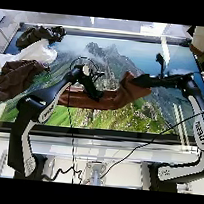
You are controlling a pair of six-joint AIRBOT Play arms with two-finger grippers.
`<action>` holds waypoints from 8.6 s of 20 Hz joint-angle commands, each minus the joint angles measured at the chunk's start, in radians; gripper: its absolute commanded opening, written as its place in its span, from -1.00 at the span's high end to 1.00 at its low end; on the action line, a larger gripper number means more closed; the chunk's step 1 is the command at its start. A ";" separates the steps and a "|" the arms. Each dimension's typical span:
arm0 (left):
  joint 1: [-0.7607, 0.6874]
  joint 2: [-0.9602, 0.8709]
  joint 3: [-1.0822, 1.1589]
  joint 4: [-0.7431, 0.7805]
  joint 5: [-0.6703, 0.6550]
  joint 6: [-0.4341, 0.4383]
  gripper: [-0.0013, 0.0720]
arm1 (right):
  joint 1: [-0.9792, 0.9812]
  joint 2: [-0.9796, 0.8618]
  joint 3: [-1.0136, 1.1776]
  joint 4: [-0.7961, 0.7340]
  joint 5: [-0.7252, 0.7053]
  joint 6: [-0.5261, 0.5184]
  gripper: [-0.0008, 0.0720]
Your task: Fold the shirts.
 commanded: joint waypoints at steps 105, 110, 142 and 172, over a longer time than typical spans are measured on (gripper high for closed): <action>0.290 0.235 -0.394 0.354 -0.061 -0.006 -0.17 | 0.619 -0.536 0.310 0.003 0.364 0.235 -0.02; 0.290 0.235 -0.394 0.354 -0.060 -0.005 -0.17 | 0.618 -0.535 0.325 -0.004 0.402 0.194 0.89; 0.291 0.325 0.121 0.043 -0.117 0.095 -0.19 | 0.180 -0.159 0.487 -0.795 0.364 0.430 0.90; 0.290 0.325 0.121 -0.095 -0.149 0.016 -0.16 | -0.735 -0.138 0.486 -1.560 -0.240 0.669 0.90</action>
